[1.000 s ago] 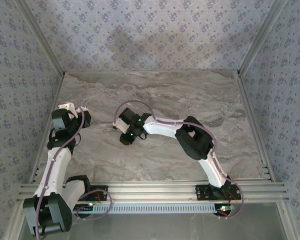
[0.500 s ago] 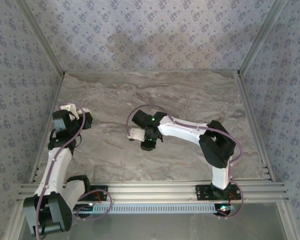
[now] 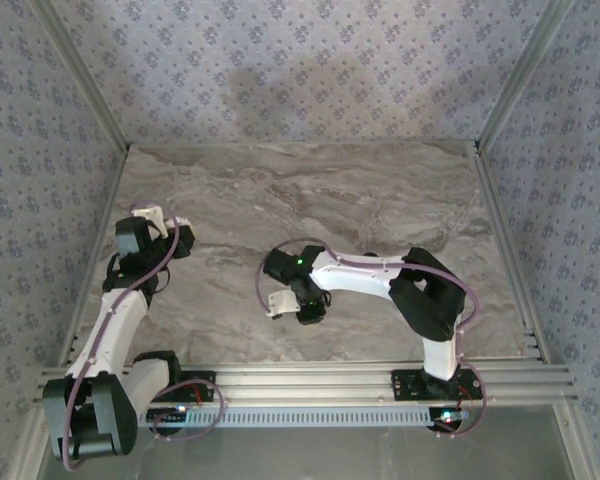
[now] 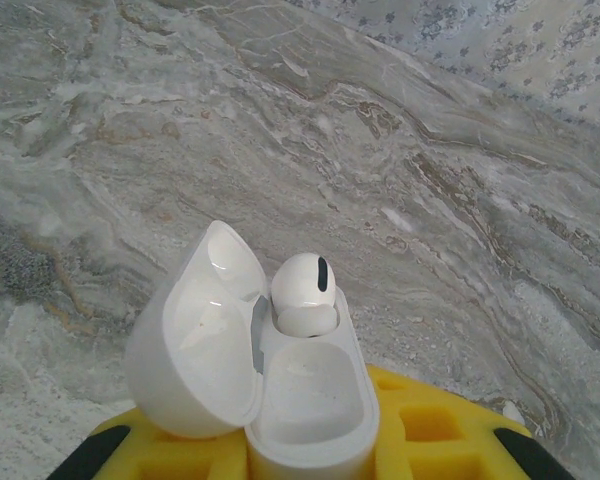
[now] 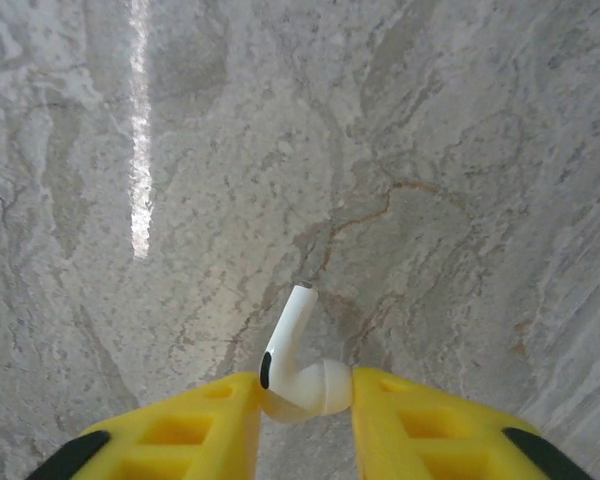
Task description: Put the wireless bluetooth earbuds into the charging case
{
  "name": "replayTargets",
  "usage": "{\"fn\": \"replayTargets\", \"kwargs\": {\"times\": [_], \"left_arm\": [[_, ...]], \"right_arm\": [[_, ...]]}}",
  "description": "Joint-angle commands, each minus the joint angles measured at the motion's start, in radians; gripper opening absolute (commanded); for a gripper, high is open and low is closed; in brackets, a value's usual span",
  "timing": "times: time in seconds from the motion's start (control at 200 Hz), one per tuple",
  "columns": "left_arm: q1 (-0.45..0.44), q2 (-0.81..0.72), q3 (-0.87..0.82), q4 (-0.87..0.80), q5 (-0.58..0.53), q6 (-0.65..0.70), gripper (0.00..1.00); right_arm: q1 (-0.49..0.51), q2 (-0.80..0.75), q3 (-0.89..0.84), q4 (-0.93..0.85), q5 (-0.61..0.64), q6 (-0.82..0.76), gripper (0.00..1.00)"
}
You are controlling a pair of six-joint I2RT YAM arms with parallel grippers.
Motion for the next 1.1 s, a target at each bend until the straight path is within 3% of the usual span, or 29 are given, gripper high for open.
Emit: {"fn": "replayTargets", "kwargs": {"times": [0.0,0.17,0.265,0.45,0.7,0.795,0.929,1.099], "left_arm": [[-0.006,-0.003,0.030,0.020,0.003,0.019,0.11],[-0.012,0.005,0.033,0.028,-0.003,0.018,0.11],[-0.016,0.007,0.036,0.030,-0.006,0.017,0.11],[-0.028,0.010,0.036,0.037,-0.015,0.015,0.11],[-0.045,0.027,0.027,0.067,-0.009,0.005,0.11],[-0.050,0.033,0.020,0.084,-0.007,-0.005,0.11],[-0.065,0.035,0.011,0.104,-0.022,-0.007,0.11],[-0.085,0.035,0.018,0.109,-0.036,-0.007,0.11]], "right_arm": [[-0.006,0.003,-0.003,-0.019,-0.014,-0.057,0.40],[-0.027,-0.065,0.021,-0.040,-0.042,0.014,0.48],[-0.051,-0.134,0.046,-0.054,-0.096,0.194,0.50],[-0.093,-0.239,0.028,-0.019,-0.180,0.845,0.47],[-0.113,-0.348,-0.155,0.102,-0.173,1.830,0.42],[-0.099,-0.364,-0.231,0.203,-0.195,2.059,0.42],[-0.067,-0.342,-0.316,0.346,-0.192,2.231,0.42],[-0.064,-0.288,-0.318,0.365,-0.181,2.239,0.41]]}}
